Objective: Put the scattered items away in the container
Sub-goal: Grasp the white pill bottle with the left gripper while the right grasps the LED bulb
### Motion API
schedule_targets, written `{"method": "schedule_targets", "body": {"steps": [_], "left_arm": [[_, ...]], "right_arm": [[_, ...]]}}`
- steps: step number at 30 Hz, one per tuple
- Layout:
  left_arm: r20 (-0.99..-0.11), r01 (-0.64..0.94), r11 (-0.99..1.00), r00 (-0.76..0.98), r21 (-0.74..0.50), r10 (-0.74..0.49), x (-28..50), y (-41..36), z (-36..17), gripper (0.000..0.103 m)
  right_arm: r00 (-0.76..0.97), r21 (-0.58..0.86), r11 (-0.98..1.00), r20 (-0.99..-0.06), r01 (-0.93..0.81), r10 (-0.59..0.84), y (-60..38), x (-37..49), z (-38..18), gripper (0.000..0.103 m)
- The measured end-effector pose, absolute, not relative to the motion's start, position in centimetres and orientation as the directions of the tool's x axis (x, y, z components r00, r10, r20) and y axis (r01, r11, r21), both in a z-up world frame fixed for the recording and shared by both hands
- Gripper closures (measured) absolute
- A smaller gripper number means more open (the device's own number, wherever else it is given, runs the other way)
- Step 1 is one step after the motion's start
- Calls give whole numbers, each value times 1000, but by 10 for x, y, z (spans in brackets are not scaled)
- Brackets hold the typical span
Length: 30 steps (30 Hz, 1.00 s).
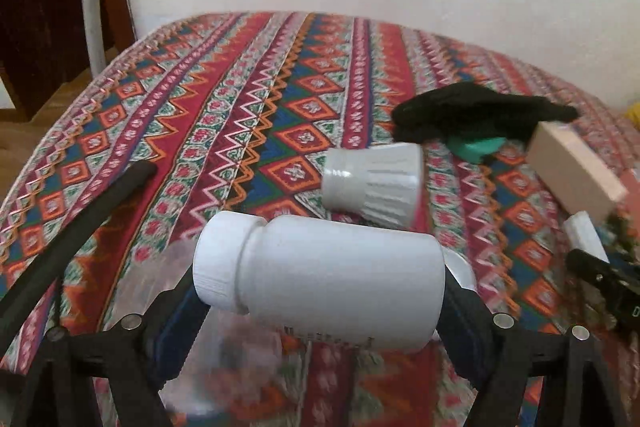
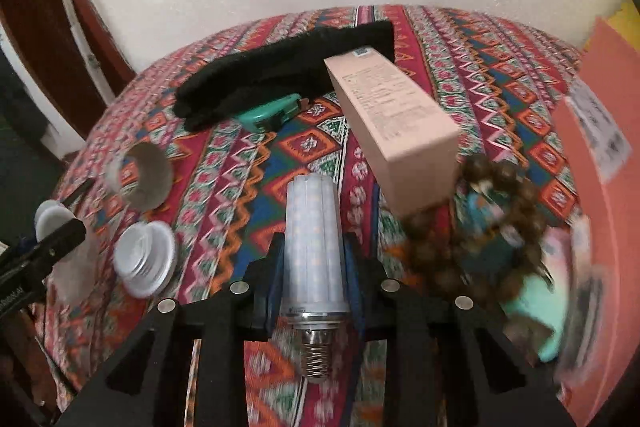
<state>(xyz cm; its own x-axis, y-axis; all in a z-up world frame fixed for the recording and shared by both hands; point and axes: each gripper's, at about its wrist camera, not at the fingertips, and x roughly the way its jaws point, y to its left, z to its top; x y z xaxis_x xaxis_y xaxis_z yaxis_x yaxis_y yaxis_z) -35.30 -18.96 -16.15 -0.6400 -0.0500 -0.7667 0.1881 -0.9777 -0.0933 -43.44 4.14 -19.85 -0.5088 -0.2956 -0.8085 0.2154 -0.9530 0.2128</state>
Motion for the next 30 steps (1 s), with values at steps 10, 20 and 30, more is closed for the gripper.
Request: {"method": "schedule_targets", "body": {"steps": [10,20,30], "left_arm": [[-707,140,-981,-707,-132,-6,-278,-173,-115,18],[-589,92,-994,-807,-57,-41,-170,-158,-40,18],[-516,78,-996,-852,38,-86,-70,-148,1,18]], "right_arm": [[-560,302,-916,-725,265,-401,60,-357,-138,74],[-608,296,-873,-631,387,-483,58,-244,-74,74],[-582,310,-811,-574,497,-576,45,-143,-31,74]]}}
